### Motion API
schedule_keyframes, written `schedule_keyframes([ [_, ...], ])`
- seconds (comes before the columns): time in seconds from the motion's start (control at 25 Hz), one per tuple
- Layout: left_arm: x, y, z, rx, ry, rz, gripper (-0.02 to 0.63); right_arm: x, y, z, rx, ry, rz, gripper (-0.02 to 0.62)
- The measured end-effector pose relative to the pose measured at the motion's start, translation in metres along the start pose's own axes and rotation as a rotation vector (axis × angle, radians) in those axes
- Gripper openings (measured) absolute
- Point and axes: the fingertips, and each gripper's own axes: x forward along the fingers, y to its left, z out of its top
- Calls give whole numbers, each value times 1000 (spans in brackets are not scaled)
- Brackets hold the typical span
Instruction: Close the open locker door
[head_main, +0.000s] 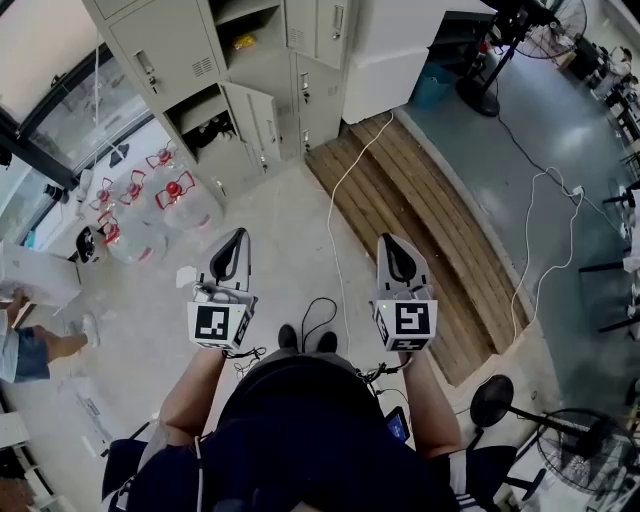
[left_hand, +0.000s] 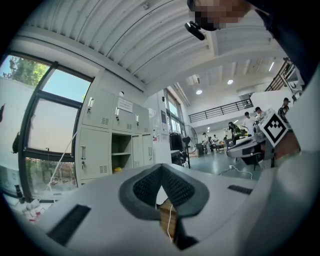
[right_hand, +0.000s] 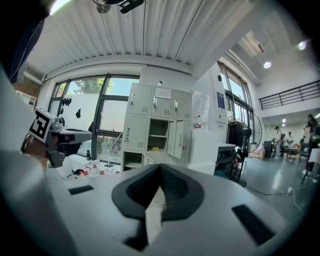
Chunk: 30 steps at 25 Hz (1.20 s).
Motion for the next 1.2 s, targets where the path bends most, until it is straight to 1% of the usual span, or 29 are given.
schedule_keyframes([
  [0.24,0,2,-1,-2,3,-6,3,1,-1,-2,-14,1,-1,10],
  [0.32,-1,3,-5,-1,26,-3,3,2,0,-4,-17,6,6,65],
  [0.4,-2,3,-7,-1,45,-1,3,3,1,-4,-19,3,17,93],
  [0.44,-2,3,-6,1,32,-4,3,3,2,-3,-23,-2,26,132],
  [0.52,-1,5,-3,2,8,-8,3,5,5,2,-34,-19,44,230],
  [0.6,-1,7,-4,3,7,-12,3,7,8,7,-43,-33,58,272],
  [0.72,-1,9,-5,1,13,-24,3,7,10,11,-55,-42,69,361],
  [0.76,-2,9,-6,1,14,-27,3,6,10,12,-56,-47,71,367],
  [0.8,-1,10,-6,3,15,-30,3,6,9,13,-55,-54,71,388],
  [1.0,4,5,-9,-3,20,-28,3,4,-5,17,-45,-75,70,407],
  [1.2,10,-4,-8,-18,14,-38,3,1,-11,12,-20,-63,73,407],
])
